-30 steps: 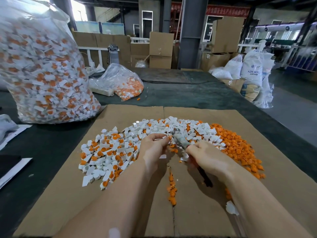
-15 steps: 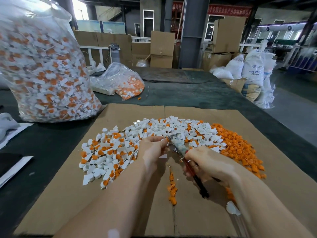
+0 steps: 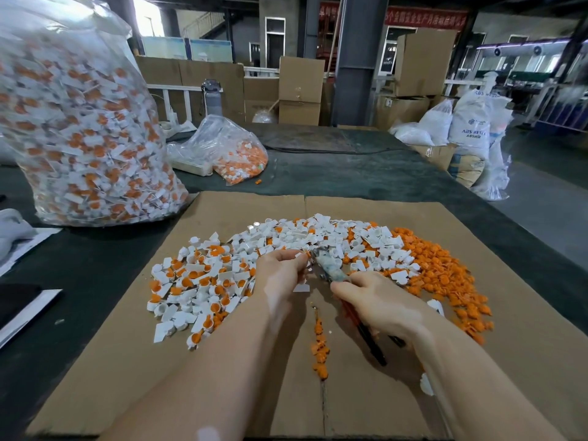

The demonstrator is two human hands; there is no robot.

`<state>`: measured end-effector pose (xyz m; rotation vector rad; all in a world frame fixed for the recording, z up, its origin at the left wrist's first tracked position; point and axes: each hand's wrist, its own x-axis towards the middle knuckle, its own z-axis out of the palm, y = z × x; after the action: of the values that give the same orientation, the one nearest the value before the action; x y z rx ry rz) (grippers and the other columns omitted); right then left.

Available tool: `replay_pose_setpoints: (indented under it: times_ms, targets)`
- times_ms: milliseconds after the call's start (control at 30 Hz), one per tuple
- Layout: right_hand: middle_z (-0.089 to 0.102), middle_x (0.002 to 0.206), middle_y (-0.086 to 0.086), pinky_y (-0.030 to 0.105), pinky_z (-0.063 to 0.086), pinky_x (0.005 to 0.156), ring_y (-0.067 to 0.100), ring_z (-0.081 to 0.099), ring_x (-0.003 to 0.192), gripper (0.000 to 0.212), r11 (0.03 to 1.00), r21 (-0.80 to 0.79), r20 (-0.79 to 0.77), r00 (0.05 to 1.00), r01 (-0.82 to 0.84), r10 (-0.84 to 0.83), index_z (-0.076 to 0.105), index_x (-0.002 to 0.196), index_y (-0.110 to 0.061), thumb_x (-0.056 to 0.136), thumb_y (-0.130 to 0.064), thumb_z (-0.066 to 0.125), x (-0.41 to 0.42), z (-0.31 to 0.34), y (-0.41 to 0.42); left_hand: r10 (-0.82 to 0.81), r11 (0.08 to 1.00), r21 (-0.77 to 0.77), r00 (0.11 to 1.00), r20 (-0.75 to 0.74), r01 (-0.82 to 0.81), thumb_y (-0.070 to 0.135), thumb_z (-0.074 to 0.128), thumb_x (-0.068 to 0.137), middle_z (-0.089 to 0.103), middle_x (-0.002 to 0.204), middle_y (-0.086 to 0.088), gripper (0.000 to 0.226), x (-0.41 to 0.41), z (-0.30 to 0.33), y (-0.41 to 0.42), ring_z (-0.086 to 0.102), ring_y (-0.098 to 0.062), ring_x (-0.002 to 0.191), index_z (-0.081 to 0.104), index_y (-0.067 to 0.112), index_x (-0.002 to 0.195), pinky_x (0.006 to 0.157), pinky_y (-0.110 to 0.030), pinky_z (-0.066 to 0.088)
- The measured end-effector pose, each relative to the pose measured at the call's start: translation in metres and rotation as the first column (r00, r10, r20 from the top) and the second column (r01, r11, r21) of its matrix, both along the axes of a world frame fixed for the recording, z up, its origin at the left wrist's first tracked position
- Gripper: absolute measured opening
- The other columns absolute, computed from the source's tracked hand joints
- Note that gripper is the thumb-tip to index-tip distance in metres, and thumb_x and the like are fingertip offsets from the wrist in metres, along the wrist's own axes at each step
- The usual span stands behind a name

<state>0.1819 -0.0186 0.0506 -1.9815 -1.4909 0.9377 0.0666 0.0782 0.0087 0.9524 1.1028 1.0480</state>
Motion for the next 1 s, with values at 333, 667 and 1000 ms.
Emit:
replay_pose_setpoints:
  times_ms: [333, 667, 1000]
  targets:
    - [0.041, 0.058, -0.006, 0.02, 0.029, 0.05, 0.007, 0.037, 0.048, 0.03, 0.998, 0.034, 0.109, 0.993, -0.044, 0.04, 0.042, 0.071, -0.022, 0.096, -0.038, 0.044, 0.0, 0.0, 0.0, -0.032, 0.999, -0.017, 0.998, -0.062, 0.031, -0.001, 0.06, 0.088, 0.063, 0.069, -0.008, 0.011, -0.001, 0.002, -0.003, 0.058, -0.007, 0.05, 0.063, 0.007, 0.081, 0.049, -0.017, 0.047]
    - [0.049, 0.067, -0.002, 0.021, 0.036, 0.051, 0.011, 0.046, 0.054, 0.028, 0.993, 0.114, 0.122, 0.993, -0.012, -0.002, 0.042, 0.072, -0.023, 0.097, -0.035, 0.045, -0.005, -0.011, 0.001, 0.0, 1.0, -0.003, 0.998, -0.064, 0.0, -0.002, 0.059, 0.088, 0.062, 0.067, -0.006, 0.007, 0.002, 0.001, -0.007, 0.056, -0.002, 0.043, 0.063, 0.003, 0.089, 0.041, -0.013, 0.044]
    - [0.055, 0.101, -0.001, 0.028, 0.041, 0.075, 0.018, 0.051, 0.095, 0.041, 0.944, 0.274, 0.562, 0.766, 0.184, -0.312, 0.047, 0.103, -0.019, 0.084, -0.054, 0.055, 0.015, -0.042, 0.012, 0.022, 0.939, 0.317, 0.891, -0.453, 0.137, 0.014, 0.055, 0.094, 0.066, 0.112, 0.0, 0.024, -0.012, -0.017, -0.015, 0.06, -0.012, 0.1, 0.067, 0.016, 0.115, 0.084, -0.017, 0.041]
